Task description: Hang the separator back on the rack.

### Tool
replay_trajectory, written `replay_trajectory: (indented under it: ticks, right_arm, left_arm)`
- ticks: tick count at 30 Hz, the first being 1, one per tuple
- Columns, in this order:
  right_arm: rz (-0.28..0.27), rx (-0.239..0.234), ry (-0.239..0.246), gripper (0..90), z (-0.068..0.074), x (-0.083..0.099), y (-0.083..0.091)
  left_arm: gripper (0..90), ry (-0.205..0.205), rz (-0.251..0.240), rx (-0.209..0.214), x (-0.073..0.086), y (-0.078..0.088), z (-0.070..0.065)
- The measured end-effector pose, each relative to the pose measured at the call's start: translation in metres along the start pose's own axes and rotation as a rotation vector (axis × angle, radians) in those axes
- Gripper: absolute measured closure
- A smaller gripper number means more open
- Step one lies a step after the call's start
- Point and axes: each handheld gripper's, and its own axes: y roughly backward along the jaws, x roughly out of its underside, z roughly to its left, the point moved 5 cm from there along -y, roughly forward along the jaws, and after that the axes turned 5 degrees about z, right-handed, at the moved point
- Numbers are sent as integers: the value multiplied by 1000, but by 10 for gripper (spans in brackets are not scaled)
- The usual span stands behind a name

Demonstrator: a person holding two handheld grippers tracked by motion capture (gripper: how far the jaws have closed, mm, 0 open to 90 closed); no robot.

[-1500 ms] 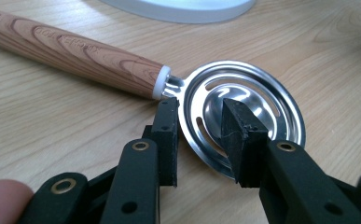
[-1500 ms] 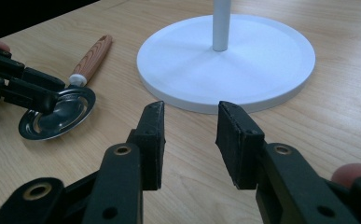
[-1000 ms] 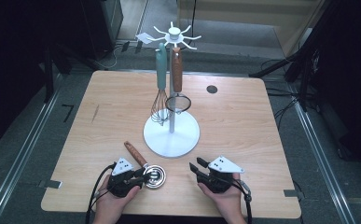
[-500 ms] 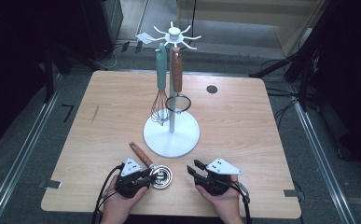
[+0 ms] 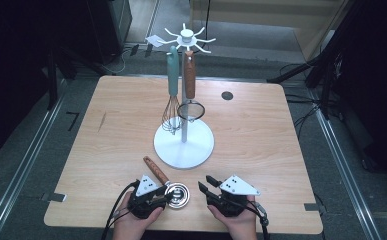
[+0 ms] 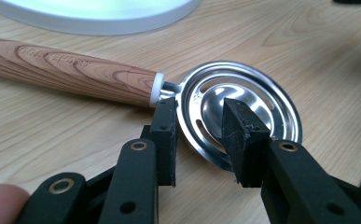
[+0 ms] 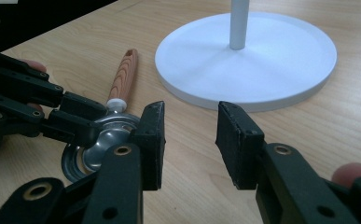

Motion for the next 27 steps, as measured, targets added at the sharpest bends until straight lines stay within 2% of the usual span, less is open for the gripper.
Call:
replay_trajectory:
  ticks: [3,5,9,12,15,18,20,23,27]
  right_arm:
    - [23,2,1,658,-1,3,0]
    - [19,-2,0,665,-2,3,1]
    - [8,-5,-30,667,-6,2,6]
    - [3,4,-57,680,-9,3,9]
    - [1,-5,-53,735,-8,2,10]
    - [14,-32,-41,811,-3,2,7]
    - [44,-59,-36,861,3,4,3]
    - [92,-96,-6,889,13,8,-7]
    - [165,-107,26,891,24,15,-19]
  left_arm:
    - [660,-14,6,13,-2,-7,-9]
    - [648,-31,6,16,-2,-10,-17]
    - [606,-63,9,51,-2,-13,-31]
    - [570,-93,-16,91,-2,-9,-33]
    - [561,-81,-57,91,-4,1,-23]
    - [625,-41,-76,90,-5,9,-6]
    - [703,-10,-83,83,-4,13,7]
    - [788,31,-90,59,-5,16,26]
    - [860,64,-88,51,-5,19,43]
